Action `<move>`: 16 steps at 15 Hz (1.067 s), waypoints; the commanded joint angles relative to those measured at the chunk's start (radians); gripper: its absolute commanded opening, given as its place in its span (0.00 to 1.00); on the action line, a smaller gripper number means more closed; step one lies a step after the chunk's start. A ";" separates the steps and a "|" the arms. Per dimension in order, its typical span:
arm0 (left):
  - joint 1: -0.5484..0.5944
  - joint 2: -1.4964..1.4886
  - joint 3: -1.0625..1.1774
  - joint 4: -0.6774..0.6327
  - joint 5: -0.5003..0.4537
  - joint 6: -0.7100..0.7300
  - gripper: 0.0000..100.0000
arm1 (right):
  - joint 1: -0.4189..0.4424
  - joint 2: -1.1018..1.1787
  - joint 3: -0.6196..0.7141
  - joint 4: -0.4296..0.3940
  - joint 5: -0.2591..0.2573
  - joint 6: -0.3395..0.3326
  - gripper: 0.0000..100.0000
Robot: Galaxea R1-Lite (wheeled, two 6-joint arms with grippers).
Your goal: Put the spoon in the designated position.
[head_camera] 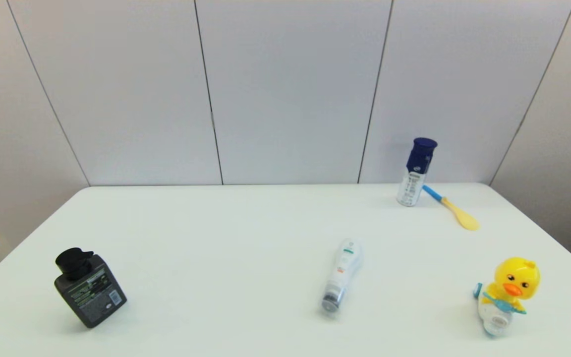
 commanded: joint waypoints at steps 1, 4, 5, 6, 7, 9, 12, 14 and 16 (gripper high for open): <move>0.000 0.001 0.002 -0.001 0.001 0.001 1.00 | 0.000 -0.001 0.002 0.000 -0.001 0.002 1.00; 0.000 0.001 0.000 -0.001 0.001 0.001 1.00 | 0.000 -0.001 0.002 0.000 -0.001 0.002 1.00; 0.000 0.001 0.000 -0.001 -0.001 0.001 1.00 | 0.000 -0.001 0.002 0.000 -0.001 0.002 1.00; 0.000 0.001 0.000 -0.001 -0.001 0.001 1.00 | 0.000 -0.001 0.002 0.000 -0.001 0.002 1.00; 0.000 0.001 0.000 -0.001 -0.001 0.001 1.00 | 0.000 -0.001 0.002 0.000 -0.001 0.002 1.00; 0.000 0.001 0.000 -0.001 -0.001 0.001 1.00 | 0.000 -0.001 0.002 0.000 -0.001 0.002 1.00; 0.000 0.001 0.000 0.002 0.001 0.001 1.00 | 0.000 -0.001 0.002 0.000 -0.001 0.004 1.00; 0.000 0.001 0.000 -0.001 -0.001 0.001 1.00 | 0.000 -0.001 0.002 0.000 -0.001 0.004 1.00; 0.000 0.001 0.000 -0.001 0.001 0.001 1.00 | 0.000 -0.001 0.002 0.000 -0.001 0.004 1.00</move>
